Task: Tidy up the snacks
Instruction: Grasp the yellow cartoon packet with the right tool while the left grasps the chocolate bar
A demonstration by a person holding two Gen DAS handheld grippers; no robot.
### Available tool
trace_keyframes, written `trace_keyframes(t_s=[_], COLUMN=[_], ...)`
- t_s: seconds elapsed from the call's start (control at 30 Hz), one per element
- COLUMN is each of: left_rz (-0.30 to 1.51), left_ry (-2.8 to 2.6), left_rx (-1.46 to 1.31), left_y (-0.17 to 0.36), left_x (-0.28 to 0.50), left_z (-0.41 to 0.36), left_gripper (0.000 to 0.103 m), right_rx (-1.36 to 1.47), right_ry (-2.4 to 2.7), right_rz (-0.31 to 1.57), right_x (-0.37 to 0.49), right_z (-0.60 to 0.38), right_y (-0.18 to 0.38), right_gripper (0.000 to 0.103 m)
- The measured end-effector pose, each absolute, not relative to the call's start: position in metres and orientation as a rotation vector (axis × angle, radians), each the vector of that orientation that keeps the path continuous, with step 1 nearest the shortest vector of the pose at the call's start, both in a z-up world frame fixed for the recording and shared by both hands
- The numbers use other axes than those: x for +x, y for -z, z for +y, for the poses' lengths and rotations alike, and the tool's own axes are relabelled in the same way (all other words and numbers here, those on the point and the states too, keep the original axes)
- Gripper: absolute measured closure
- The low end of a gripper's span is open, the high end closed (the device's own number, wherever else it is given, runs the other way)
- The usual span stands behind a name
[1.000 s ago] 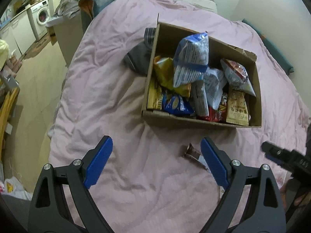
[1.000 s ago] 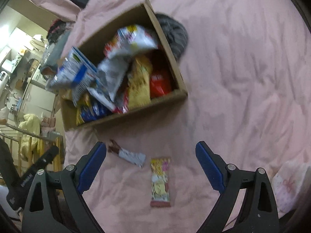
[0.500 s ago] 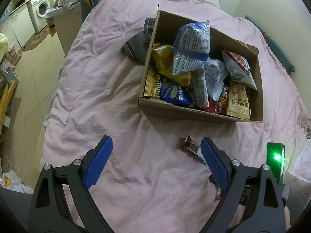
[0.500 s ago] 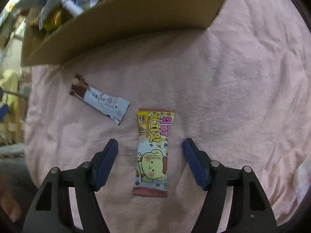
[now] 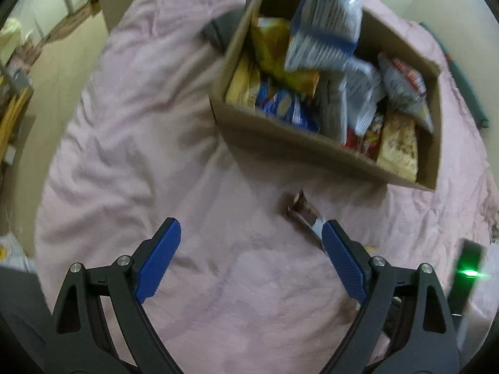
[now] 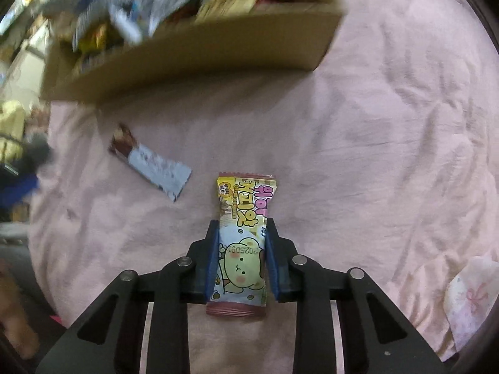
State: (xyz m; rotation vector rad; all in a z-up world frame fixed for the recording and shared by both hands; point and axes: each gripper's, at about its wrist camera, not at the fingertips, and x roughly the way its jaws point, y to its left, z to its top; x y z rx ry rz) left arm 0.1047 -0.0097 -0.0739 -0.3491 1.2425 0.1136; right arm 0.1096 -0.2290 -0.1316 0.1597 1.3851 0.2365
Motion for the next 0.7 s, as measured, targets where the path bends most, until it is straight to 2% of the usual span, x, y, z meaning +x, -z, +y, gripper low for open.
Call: trace_keyframes(t_s=[0.3,0.53,0.7], left_rz=[1.309,1.319,1.388], left_ry=[-0.204,-0.220,-0.203], left_rx=[-0.490,-0.471,-0.375], left_y=[0.116,0.132,0.150], left_x=[0.109,0.123,0.134], left_z=[-0.061,-0.098,-0.115], left_gripper=[0.013,0.013,0.014], right_rx=[0.369,0.502,0.527], right_ry=[-0.208,-0.178,-0.181], right_rz=[1.265,1.219,1.209], right_x=[0.110,0.115,0.118], right_z=[-0.284,-0.328,-0.323], right_y=[0.094,0.082,0.081], right_gripper=[0.075,0.075,0.075])
